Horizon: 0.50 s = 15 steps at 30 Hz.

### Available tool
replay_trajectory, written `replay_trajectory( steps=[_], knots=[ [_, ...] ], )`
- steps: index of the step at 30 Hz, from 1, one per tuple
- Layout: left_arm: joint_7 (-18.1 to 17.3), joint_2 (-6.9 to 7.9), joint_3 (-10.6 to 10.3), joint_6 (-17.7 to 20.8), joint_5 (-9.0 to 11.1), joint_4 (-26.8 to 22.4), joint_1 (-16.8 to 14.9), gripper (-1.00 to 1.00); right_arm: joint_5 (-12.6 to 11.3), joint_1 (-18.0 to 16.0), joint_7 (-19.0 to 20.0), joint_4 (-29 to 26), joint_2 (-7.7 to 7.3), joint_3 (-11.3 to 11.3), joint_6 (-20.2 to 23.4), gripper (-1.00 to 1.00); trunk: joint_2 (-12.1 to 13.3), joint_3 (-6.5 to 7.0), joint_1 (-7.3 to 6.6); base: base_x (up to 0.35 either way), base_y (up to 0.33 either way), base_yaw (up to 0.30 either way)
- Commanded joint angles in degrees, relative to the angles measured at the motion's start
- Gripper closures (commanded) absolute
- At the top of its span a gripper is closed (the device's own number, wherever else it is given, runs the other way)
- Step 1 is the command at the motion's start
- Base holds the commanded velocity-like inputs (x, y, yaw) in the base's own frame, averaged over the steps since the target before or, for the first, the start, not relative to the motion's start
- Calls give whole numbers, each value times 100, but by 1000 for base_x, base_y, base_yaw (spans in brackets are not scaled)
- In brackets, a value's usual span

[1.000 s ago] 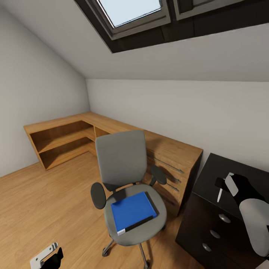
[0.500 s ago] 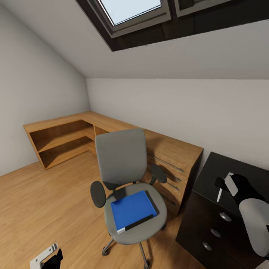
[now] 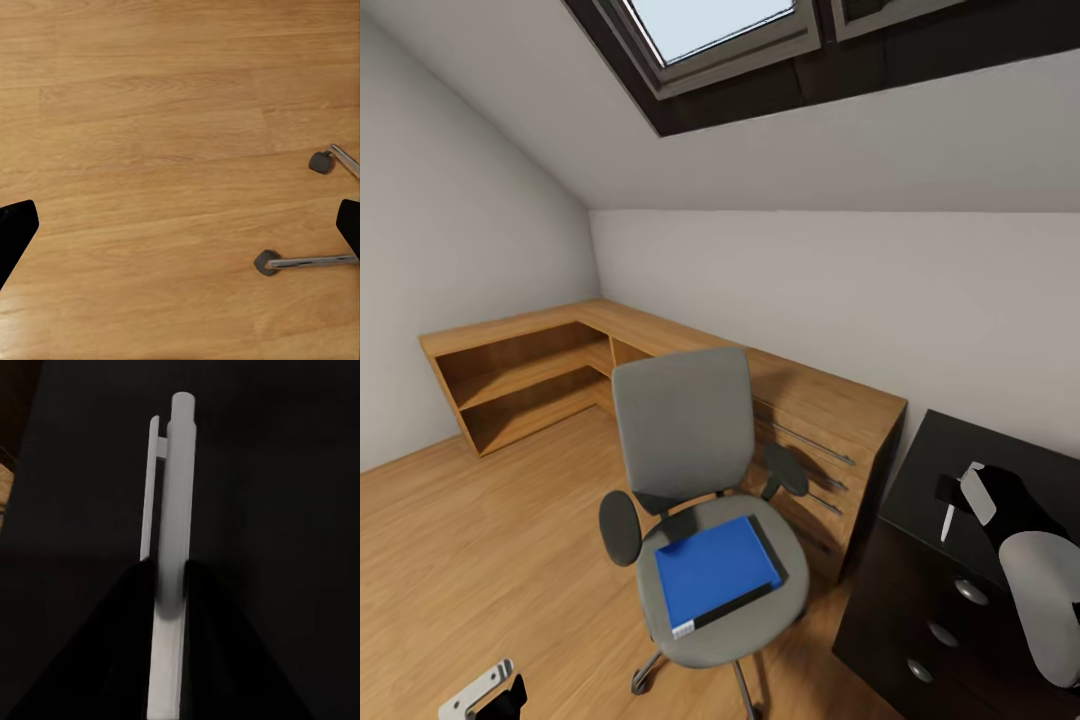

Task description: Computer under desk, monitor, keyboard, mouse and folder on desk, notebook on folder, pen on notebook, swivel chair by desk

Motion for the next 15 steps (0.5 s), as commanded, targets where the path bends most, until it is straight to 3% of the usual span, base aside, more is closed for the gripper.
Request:
replay_trajectory(
  steps=[1,7,15],
  knots=[
    [36,7,-18,-13,45,-3,0,-100,-68,-2,-42,-8,1,-5,15,100,-3,-5,2,135,0,0],
    [49,14,-16,-2,38,21,0,-100,-69,-3,-40,-8,1,-2,15,100,-3,-5,2,43,0,0],
    [53,12,-16,1,36,24,0,-100,-60,-5,-44,-8,-5,176,15,100,-3,-5,2,2,0,0]
  ],
)
